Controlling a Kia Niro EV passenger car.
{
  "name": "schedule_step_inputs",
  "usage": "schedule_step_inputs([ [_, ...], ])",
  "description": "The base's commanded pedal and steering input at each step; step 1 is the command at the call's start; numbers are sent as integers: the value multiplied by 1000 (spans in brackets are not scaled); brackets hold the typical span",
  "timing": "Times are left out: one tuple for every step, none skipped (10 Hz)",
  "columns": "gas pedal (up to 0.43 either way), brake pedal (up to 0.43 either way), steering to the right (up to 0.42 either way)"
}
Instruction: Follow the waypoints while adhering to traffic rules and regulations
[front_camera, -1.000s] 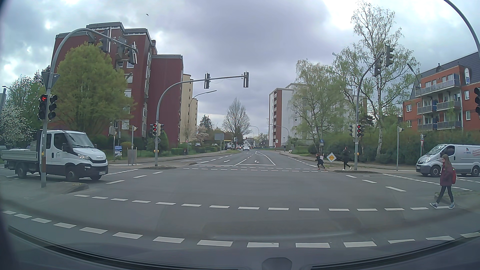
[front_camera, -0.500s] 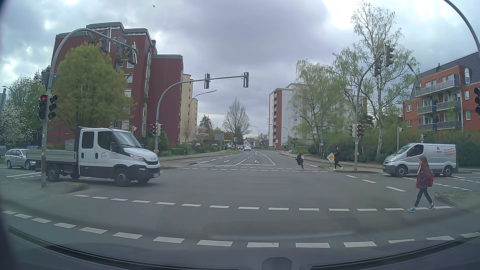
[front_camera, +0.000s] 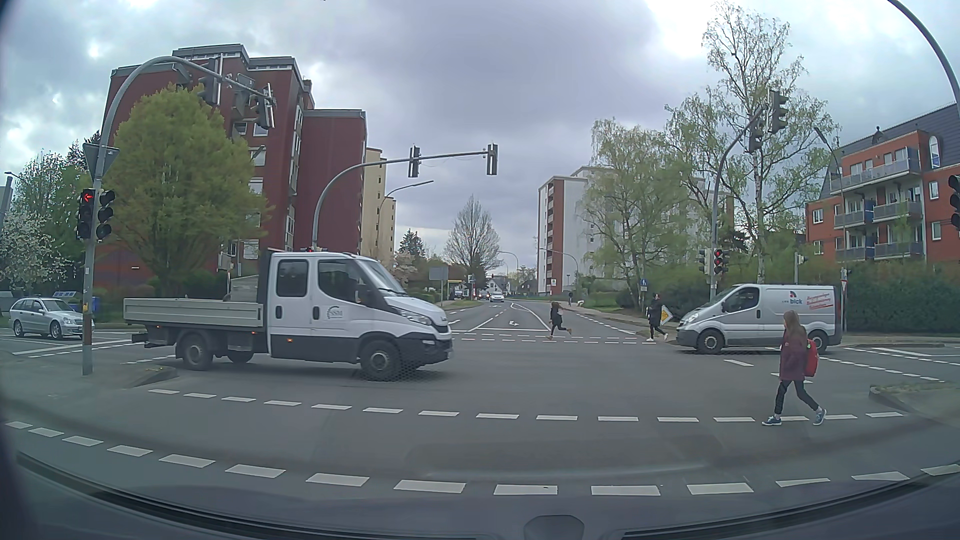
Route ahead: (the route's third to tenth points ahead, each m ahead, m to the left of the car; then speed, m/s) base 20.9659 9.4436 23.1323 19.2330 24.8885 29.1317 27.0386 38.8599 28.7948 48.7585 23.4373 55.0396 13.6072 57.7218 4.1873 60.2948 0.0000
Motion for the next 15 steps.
schedule_step_inputs([
  [0,293,-10],
  [0,293,-10],
  [0,293,-10],
  [0,293,-10],
  [0,293,-10],
  [0,293,-10],
  [0,293,-10],
  [0,293,-10],
  [0,293,-10],
  [0,293,-10],
  [0,293,-10],
  [0,293,-10],
  [0,293,-10],
  [0,293,-10],
  [0,293,-10],
])
